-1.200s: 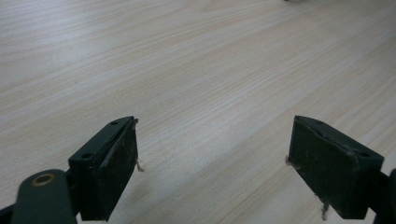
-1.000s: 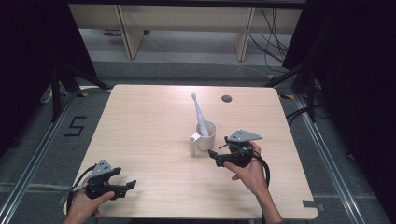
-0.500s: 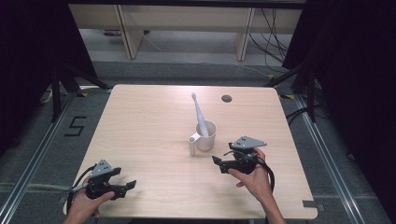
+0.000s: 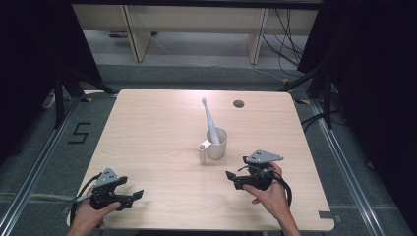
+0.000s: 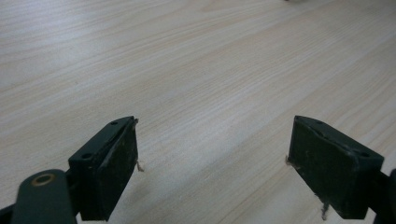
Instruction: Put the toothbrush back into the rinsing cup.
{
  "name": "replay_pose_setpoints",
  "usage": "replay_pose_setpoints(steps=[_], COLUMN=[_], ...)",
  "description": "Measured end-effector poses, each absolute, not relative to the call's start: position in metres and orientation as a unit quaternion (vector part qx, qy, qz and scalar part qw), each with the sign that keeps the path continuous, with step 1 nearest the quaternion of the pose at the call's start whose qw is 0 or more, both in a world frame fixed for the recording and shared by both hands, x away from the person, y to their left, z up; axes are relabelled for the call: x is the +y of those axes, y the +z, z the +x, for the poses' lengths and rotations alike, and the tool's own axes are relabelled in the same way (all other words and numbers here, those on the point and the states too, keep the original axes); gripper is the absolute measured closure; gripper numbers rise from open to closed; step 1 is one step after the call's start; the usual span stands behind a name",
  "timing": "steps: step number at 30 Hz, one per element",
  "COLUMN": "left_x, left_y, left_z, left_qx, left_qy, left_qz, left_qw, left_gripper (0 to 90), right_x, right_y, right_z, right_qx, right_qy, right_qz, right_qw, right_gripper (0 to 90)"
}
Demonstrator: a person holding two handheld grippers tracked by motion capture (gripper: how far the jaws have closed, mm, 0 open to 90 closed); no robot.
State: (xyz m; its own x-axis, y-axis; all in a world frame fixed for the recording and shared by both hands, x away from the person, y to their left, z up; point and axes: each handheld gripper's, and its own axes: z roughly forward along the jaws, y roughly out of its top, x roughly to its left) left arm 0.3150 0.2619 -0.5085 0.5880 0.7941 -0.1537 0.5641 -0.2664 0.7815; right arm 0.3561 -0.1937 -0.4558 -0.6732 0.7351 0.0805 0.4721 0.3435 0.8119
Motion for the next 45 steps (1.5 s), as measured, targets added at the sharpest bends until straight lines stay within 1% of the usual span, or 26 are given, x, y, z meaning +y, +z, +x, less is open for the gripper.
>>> replay_pose_setpoints(steps=[1,3,4,7,8,9,12,15,18,21,23,24,25,28,29,31,32,33,36,37,41,42,43,45], left_x=[0.262,0.262,0.262,0.262,0.262,0.264,0.265,0.262,0.262,0.262,0.262,0.262,0.262,0.262,0.262,0.262,0.262,0.261,0.261,0.261,0.261,0.261,0.261,0.262], left_y=[-0.509,-0.509,-0.509,-0.509,-0.508,-0.508,-0.507,-0.509,-0.508,-0.508,-0.508,-0.509,-0.509,-0.509,-0.509,-0.509,-0.509,-0.51,-0.51,-0.51,-0.51,-0.51,-0.51,-0.509], left_z=[0.315,0.315,0.315,0.315,0.315,0.315,0.315,0.315,0.315,0.315,0.315,0.315,0.315,0.315,0.315,0.315,0.315,0.315,0.315,0.315,0.315,0.315,0.315,0.315], left_qx=[0.431,0.431,0.432,0.431,0.433,0.428,0.424,0.432,0.433,0.431,0.431,0.432,0.432,0.431,0.431,0.432,0.433,0.433,0.435,0.435,0.435,0.435,0.435,0.432], left_qy=[0.137,0.137,0.136,0.138,0.136,0.137,0.138,0.136,0.135,0.136,0.136,0.139,0.139,0.135,0.135,0.136,0.138,0.139,0.138,0.138,0.139,0.138,0.138,0.137], left_qz=[0.783,0.783,0.784,0.783,0.784,0.791,0.796,0.783,0.784,0.787,0.787,0.785,0.784,0.787,0.787,0.787,0.785,0.784,0.781,0.782,0.781,0.781,0.782,0.786], left_qw=[0.426,0.426,0.425,0.428,0.423,0.416,0.41,0.426,0.423,0.421,0.42,0.422,0.424,0.42,0.419,0.42,0.422,0.424,0.426,0.425,0.426,0.426,0.426,0.421], left_gripper=[15.3,15.3,15.3,15.3,15.3,15.3,15.2,15.3,15.2,15.2,15.2,15.2,15.3,15.3,15.3,15.3,15.2,15.3,15.3,15.2,15.2,15.3,15.3,15.3], right_x=[-0.195,-0.196,-0.196,-0.198,-0.198,-0.199,-0.201,-0.202,-0.206,-0.208,-0.213,-0.212,-0.215,-0.217,-0.218,-0.219,-0.22,-0.219,-0.22,-0.219,-0.221,-0.223,-0.222,-0.224], right_y=[-0.456,-0.458,-0.459,-0.461,-0.461,-0.463,-0.464,-0.466,-0.468,-0.47,-0.471,-0.472,-0.473,-0.474,-0.475,-0.475,-0.476,-0.476,-0.479,-0.479,-0.48,-0.481,-0.481,-0.482], right_z=[0.357,0.355,0.353,0.351,0.349,0.349,0.347,0.342,0.339,0.332,0.331,0.327,0.329,0.324,0.324,0.321,0.321,0.318,0.315,0.314,0.311,0.312,0.309,0.309], right_qx=[0.811,0.809,0.809,0.811,0.81,0.811,0.814,0.812,0.816,0.809,0.813,0.808,0.814,0.811,0.814,0.811,0.813,0.81,0.813,0.812,0.811,0.815,0.811,0.813], right_qy=[0.433,0.427,0.427,0.425,0.42,0.422,0.418,0.416,0.416,0.414,0.415,0.414,0.414,0.414,0.414,0.416,0.416,0.414,0.413,0.412,0.413,0.414,0.411,0.41], right_qz=[0.366,0.369,0.374,0.373,0.383,0.375,0.373,0.381,0.371,0.391,0.379,0.395,0.38,0.387,0.377,0.385,0.379,0.389,0.383,0.392,0.391,0.377,0.395,0.387], right_qw=[0.149,0.161,0.153,0.149,0.145,0.153,0.155,0.149,0.154,0.144,0.152,0.141,0.149,0.146,0.154,0.146,0.15,0.142,0.146,0.134,0.137,0.148,0.134,0.146], right_gripper=[18.1,18.0,18.0,17.9,17.8,17.8,17.9,17.8,17.9,17.8,17.7,17.6,17.6,17.4,17.3,17.2,17.2,17.1,17.0,16.9,16.9,16.8,16.8,16.8])
